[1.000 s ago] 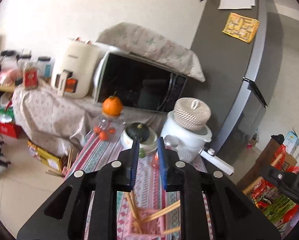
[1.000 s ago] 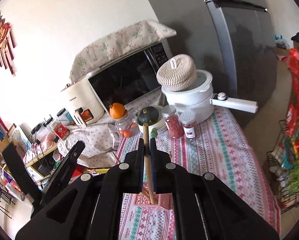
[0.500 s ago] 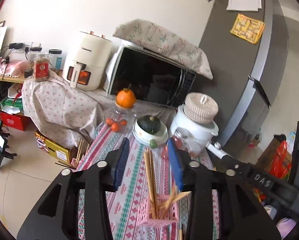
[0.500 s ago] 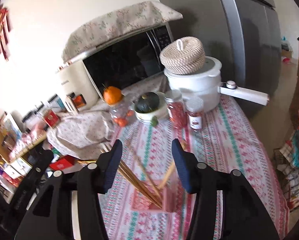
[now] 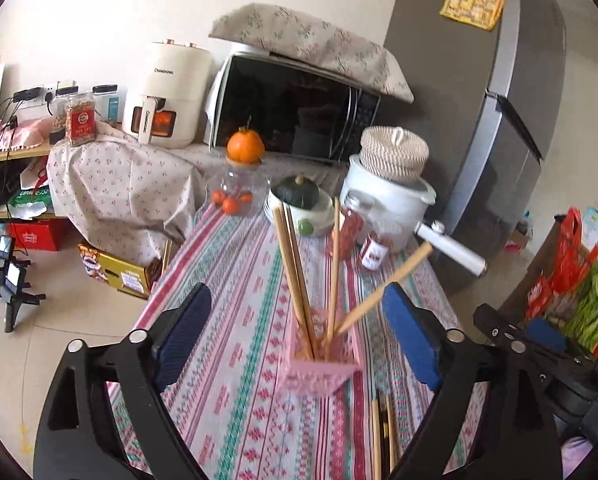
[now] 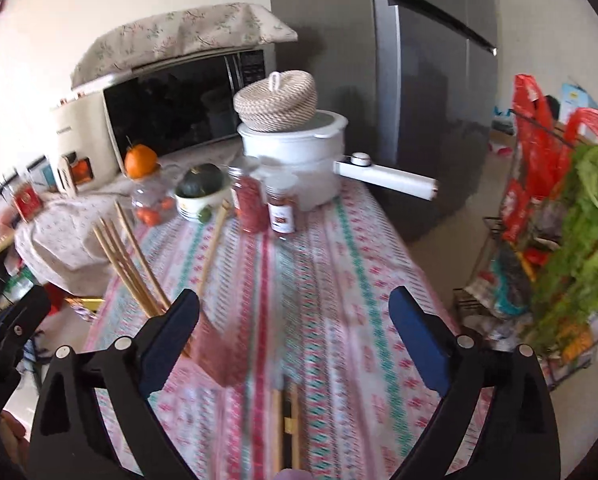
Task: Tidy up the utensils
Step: 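Move both grippers back down to the remaining chopsticks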
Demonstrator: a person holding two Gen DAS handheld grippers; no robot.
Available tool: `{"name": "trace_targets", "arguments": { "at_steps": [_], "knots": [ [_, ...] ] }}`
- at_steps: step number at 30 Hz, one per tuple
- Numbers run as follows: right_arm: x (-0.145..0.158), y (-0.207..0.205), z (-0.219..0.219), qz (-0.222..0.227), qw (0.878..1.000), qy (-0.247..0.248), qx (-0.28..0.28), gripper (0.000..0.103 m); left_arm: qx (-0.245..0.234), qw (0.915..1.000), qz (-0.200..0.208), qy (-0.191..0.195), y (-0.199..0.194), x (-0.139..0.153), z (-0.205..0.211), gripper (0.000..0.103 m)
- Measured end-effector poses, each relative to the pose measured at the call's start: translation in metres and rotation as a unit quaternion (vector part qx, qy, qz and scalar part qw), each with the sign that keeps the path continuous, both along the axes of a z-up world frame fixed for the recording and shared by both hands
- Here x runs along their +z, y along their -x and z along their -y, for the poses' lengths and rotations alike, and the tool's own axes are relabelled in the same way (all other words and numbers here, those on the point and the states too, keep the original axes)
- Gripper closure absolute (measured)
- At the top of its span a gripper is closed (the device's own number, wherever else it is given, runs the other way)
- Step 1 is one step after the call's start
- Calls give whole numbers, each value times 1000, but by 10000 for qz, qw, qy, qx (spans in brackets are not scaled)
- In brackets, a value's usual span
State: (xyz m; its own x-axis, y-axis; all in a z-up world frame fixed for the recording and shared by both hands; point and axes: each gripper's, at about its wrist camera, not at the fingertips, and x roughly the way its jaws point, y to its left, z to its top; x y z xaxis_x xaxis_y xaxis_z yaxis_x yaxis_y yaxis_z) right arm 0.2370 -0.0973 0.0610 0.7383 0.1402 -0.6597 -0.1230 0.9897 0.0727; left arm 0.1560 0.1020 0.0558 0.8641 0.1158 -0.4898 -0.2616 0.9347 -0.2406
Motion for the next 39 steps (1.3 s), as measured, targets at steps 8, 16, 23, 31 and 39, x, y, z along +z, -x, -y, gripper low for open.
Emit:
{"name": "trace_targets", "arguments": {
  "at_steps": [8,16,23,31,39],
  "knots": [
    [-27,26,18,34,9981,596,-172,7,-86,9990,-354,-269,13,-29,25,7],
    [-68,37,53,-460,9950,817,-342,7,-496,9908,-1239,-244,-2,-68,44,7],
    [-105,31,85,-1160,9888,806,-485,7,-630,9758,-2094,88,-21,-101,50,7],
    [-120,24,106,-1837,9815,164,-522,7,-465,9514,-2957,728,-45,-138,53,7],
    [-126,22,108,-2159,9758,-124,-330,7,-313,9422,-3178,1017,-67,-148,70,7]
  ]
}}
